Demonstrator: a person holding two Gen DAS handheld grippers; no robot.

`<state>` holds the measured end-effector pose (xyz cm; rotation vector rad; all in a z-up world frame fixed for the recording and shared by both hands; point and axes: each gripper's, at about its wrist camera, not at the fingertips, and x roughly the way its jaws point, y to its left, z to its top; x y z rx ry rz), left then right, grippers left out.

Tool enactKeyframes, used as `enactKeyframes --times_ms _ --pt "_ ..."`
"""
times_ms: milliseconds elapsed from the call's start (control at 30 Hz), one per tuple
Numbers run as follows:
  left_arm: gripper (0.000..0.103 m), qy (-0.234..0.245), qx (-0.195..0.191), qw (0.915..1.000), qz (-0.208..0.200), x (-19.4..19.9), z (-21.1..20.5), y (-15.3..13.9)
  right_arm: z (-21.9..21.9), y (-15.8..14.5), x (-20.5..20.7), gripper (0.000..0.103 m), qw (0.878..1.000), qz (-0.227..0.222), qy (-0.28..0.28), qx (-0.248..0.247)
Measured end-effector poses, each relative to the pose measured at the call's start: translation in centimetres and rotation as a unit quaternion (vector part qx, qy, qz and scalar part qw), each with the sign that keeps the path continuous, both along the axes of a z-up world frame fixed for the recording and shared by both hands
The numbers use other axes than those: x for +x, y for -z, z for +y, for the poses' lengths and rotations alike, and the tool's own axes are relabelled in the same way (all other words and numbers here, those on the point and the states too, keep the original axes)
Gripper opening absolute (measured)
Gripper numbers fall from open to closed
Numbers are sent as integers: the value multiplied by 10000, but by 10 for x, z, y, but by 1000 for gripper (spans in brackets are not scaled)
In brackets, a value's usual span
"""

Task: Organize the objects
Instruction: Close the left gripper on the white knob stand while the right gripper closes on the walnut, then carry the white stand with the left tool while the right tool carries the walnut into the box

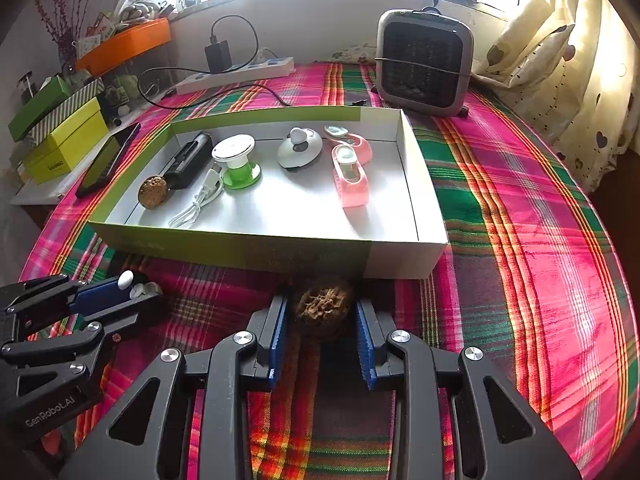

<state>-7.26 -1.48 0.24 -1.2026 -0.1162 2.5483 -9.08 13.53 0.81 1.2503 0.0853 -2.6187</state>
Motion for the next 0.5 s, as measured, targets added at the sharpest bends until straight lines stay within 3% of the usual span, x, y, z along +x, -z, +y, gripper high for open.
enactKeyframes --times_ms 500 --pt "24 -76 -133 9999 22 1 3 -1 -1 0 2 31 9998 -16 -178 -119"
